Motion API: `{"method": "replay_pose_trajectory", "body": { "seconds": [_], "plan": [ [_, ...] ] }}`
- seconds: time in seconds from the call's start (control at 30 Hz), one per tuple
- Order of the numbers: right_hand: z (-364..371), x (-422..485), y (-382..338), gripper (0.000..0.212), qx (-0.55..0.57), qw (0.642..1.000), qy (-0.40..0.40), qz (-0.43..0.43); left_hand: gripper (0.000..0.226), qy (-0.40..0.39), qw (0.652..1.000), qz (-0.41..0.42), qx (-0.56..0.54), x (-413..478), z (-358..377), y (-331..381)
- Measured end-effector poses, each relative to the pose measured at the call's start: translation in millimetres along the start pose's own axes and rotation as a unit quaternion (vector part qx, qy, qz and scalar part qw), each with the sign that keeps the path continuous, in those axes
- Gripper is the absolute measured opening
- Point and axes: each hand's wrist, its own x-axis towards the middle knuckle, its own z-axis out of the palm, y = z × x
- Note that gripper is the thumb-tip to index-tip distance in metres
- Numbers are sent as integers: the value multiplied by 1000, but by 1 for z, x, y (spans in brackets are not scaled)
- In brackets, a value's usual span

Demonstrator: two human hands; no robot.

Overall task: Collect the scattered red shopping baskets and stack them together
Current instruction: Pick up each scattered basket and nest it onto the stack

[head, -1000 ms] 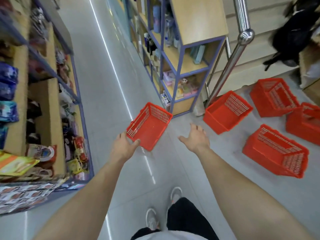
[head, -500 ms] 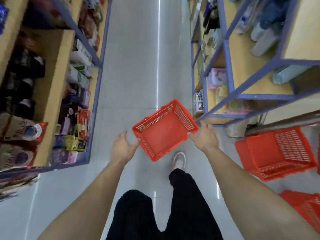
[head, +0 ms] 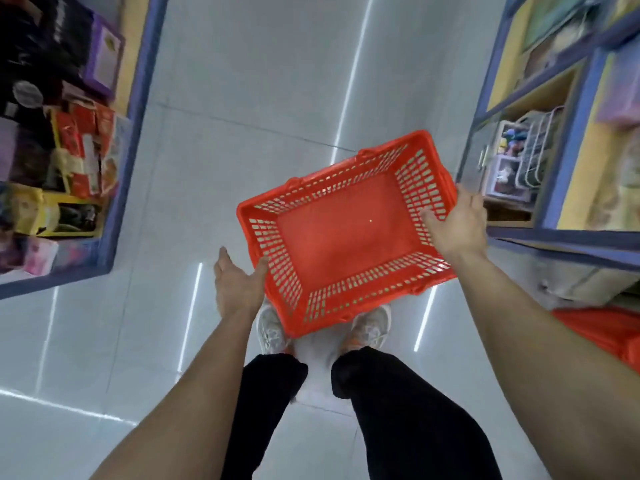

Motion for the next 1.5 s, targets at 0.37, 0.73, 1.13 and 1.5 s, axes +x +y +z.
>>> {"method": "replay_pose_trajectory", "body": {
  "seconds": [0.37,0.73,1.13,1.5],
  "plan": [
    [63,73,31,53,42,998,37,17,61,30,995,-12,-96,20,82,-33],
    [-18,-6,-16,40,116,990,76,-22,44,125,989,72,4,13,-62,36],
    [-248,-224,-108,39,181,970,160,32,40,132,963,234,26,-134,-359,146],
    [-303,-415,-116,39,248,884,316,238,30,7,900,432,58,-194,-425,214]
  ]
}}
